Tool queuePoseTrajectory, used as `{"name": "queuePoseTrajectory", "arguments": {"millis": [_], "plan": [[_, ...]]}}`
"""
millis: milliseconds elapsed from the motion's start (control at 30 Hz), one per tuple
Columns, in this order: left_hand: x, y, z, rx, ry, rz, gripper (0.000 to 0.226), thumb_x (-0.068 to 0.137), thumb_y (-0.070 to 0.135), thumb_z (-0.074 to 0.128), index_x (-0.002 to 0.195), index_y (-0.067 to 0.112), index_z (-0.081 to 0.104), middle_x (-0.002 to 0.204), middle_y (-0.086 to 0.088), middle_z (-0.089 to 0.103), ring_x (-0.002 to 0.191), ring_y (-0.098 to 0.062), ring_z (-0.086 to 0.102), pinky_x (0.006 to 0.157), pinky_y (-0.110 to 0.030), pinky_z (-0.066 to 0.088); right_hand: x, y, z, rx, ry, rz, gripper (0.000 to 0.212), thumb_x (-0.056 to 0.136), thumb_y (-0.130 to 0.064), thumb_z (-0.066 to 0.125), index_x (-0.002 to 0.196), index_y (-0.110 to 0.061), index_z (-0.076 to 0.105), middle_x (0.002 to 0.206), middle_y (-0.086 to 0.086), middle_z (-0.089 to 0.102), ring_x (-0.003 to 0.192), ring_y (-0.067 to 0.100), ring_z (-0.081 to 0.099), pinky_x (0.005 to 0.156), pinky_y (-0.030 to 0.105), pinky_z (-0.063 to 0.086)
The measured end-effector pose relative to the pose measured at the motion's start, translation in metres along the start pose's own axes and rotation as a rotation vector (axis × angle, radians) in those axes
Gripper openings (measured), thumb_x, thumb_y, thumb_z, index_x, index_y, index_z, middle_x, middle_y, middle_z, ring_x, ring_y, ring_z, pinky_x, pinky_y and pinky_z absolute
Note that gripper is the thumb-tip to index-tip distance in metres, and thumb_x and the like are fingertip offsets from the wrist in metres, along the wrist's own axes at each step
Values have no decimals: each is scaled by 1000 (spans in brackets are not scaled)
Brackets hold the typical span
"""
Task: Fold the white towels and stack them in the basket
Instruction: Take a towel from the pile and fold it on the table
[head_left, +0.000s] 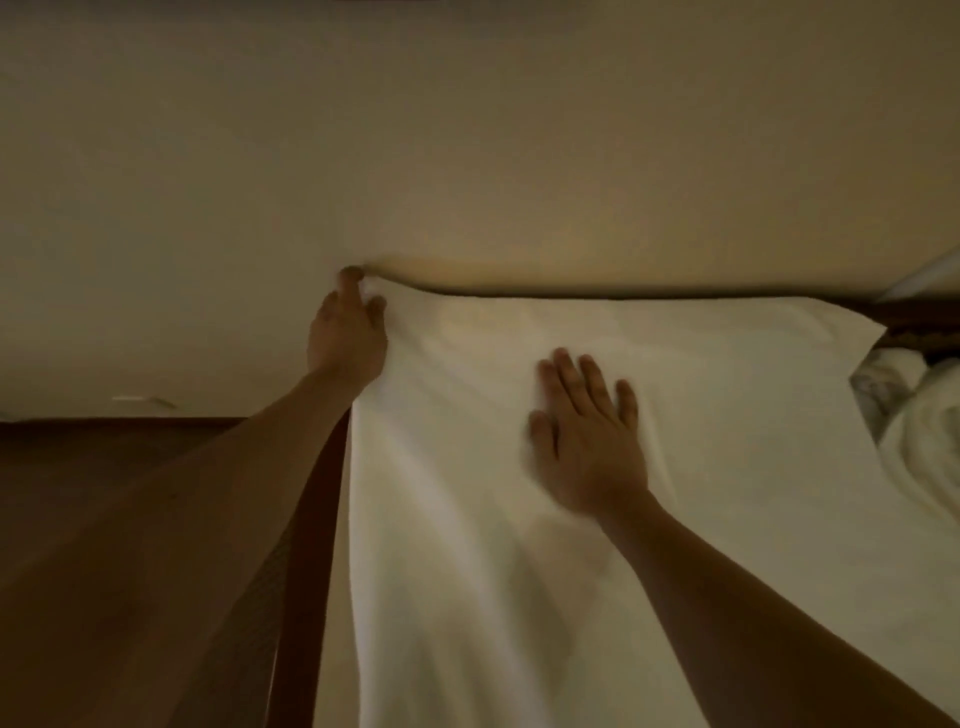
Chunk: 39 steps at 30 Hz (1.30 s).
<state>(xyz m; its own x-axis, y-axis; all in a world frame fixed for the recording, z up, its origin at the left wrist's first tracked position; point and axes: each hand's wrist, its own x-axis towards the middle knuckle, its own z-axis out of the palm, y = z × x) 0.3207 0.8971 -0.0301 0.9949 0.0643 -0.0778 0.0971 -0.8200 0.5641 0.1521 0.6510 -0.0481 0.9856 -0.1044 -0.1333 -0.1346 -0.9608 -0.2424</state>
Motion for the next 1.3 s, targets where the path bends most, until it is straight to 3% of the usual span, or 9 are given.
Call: {"name": "queuePoseTrajectory", "arguments": {"millis": [167, 300, 533, 733, 933, 1033, 1100, 1200, 1300], "plan": [[-58, -11, -11, -219, 0, -100, 47, 102, 36, 49, 144, 21, 33, 117, -10, 67, 104, -33, 64, 88, -43, 52, 4, -1, 2, -42, -15, 27, 64, 101, -49, 20, 161, -29, 14, 169, -9, 3, 156, 17, 0, 123, 54, 2], [-158, -25, -21, -310, -44, -200, 49, 102, 39, 52, 145, 28, 31, 117, -8, 68, 101, -28, 66, 89, -40, 53, -6, -10, 2, -87, -108, 85, 63, 104, -51, 14, 162, -28, 0, 168, -6, -14, 155, 23, -14, 119, 65, -7], [-325, -53, -37, -503, -162, -384, 41, 101, 35, 58, 136, 38, 38, 109, 18, 62, 92, 2, 64, 74, -17, 54, -180, -21, 26, -40, -84, 54, 64, 100, -54, 19, 161, -33, 15, 170, -5, 0, 156, 28, -5, 115, 71, 1], [-366, -72, -49, -612, -142, -521, 31, 100, 40, 57, 123, 21, 63, 104, 5, 72, 90, -11, 71, 67, -20, 54, -194, -13, 37, -48, -99, 53, 64, 101, -57, 17, 161, -35, 8, 169, -8, -3, 156, 27, -8, 117, 69, -3], [-411, -80, -57, -384, -271, -366, 29, 97, 45, 61, 121, 30, 59, 105, 13, 67, 94, -6, 64, 74, -26, 52, -197, -16, 31, -25, -108, 50, 63, 101, -55, 15, 161, -35, 6, 169, -8, -5, 155, 27, -12, 117, 68, -8], [-415, -88, -65, -364, -132, -437, 25, 96, 45, 62, 107, 23, 66, 94, 5, 71, 85, -14, 68, 68, -33, 54, -199, -15, 27, -23, -130, 39, 63, 103, -55, 15, 161, -34, 1, 169, -7, -10, 154, 27, -16, 116, 68, -10], [-417, -87, -69, -446, -93, -447, 23, 97, 42, 62, 104, 22, 70, 93, 5, 74, 83, -12, 71, 64, -25, 53, -199, -15, 25, -19, -138, 34, 63, 103, -55, 14, 161, -33, 0, 169, -7, -11, 154, 28, -17, 116, 68, -10], [-432, -86, -74, -622, -256, -394, 25, 93, 31, 69, 117, 25, 65, 104, 7, 74, 89, -1, 71, 66, -14, 54, -200, -17, 22, -11, -149, 29, 64, 102, -55, 15, 161, -33, 1, 169, -6, -11, 154, 28, -17, 116, 68, -10], [-442, -105, -83, -424, -407, -298, 30, 88, 30, 77, 116, 33, 65, 106, 12, 73, 96, -3, 69, 76, -18, 53, -198, -17, 23, -19, -158, 19, 64, 102, -56, 13, 161, -34, -1, 168, -7, -13, 154, 29, -18, 115, 69, -10]]}}
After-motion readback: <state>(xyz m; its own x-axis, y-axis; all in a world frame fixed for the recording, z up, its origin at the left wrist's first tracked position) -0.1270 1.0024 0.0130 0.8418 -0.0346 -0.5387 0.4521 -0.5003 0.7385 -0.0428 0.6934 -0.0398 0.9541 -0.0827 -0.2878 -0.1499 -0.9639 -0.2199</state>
